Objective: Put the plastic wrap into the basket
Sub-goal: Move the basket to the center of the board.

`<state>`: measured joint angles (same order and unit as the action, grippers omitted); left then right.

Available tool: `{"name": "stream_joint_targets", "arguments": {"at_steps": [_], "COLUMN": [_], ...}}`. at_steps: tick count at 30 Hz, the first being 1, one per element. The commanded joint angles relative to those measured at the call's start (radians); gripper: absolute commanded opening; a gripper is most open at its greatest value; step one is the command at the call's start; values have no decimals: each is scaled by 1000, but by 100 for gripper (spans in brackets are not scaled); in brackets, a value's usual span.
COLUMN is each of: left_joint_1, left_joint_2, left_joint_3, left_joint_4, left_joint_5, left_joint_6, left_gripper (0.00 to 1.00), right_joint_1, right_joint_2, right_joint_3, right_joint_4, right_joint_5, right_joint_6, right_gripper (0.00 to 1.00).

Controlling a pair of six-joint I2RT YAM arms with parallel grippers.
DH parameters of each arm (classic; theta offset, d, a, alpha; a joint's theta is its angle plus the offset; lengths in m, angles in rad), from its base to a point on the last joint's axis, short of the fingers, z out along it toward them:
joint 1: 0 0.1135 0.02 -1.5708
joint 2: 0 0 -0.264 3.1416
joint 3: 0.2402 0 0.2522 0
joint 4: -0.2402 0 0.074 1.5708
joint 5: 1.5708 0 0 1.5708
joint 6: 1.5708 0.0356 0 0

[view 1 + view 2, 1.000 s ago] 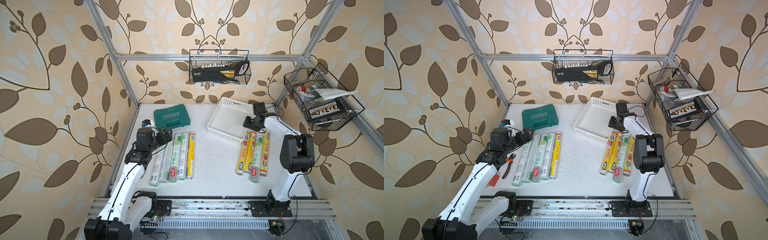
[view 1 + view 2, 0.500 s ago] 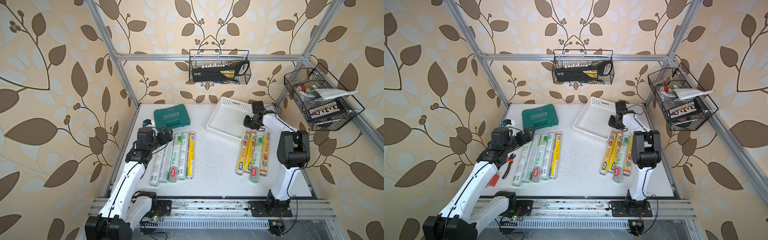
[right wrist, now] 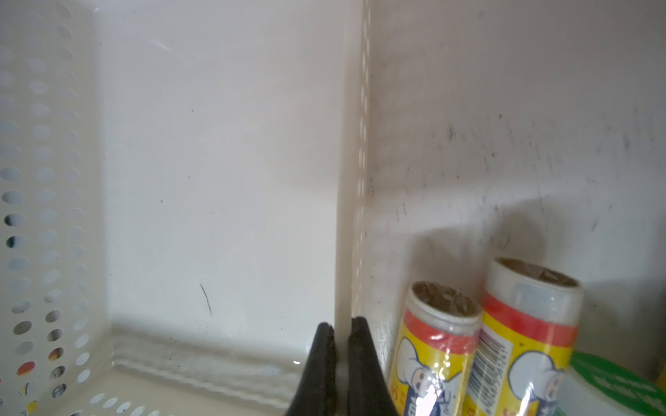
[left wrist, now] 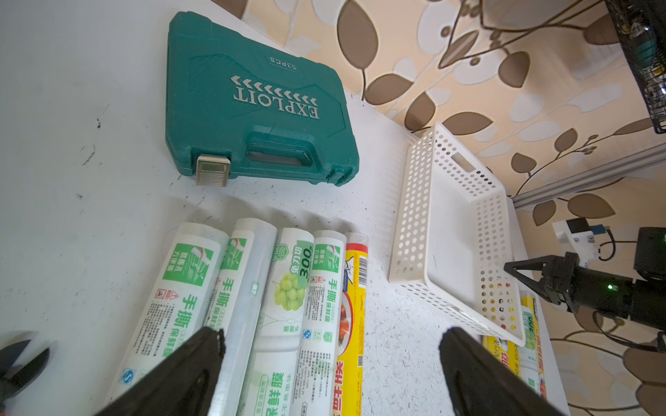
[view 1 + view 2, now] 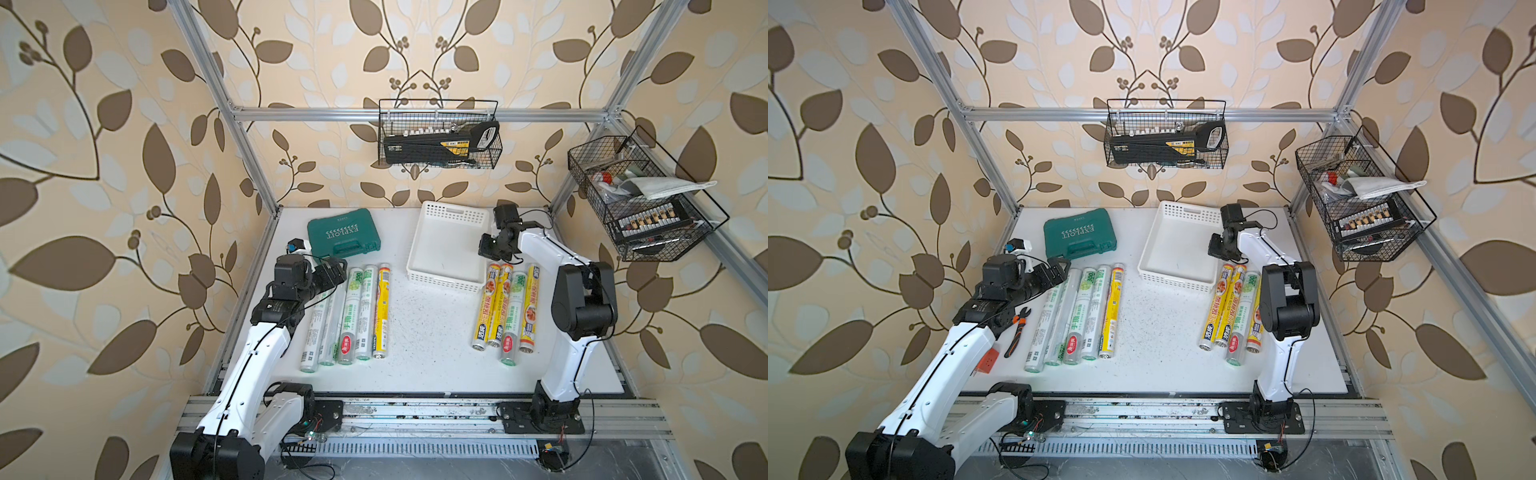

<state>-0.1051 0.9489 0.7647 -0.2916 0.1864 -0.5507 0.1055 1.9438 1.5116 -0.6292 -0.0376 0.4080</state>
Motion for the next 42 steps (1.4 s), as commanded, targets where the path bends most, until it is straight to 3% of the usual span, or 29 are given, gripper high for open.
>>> {"name": "stream_joint_targets", "arguments": {"at_steps": [1,26,42], "left_joint_1": [-1,-2,-3], "left_joint_2": [-16,-32,-54], "left_joint_3": [21,-1,-10], "left_joint_4": [-14,-17,-18], "left_joint_5": [30,98,105], "left_joint_6": [20,-3,-18], "left_gripper": [99,99,99], "right_joint_1": [32,258,344], "right_joint_2": [-61,-414,-574], "right_joint_3": [-58,-461,-616], "right_joint_4": [-41,-39,-40], "right_joint_5": [3,71,116], "right_joint_6": [4,130,203], "right_gripper": [6,9,10]}}
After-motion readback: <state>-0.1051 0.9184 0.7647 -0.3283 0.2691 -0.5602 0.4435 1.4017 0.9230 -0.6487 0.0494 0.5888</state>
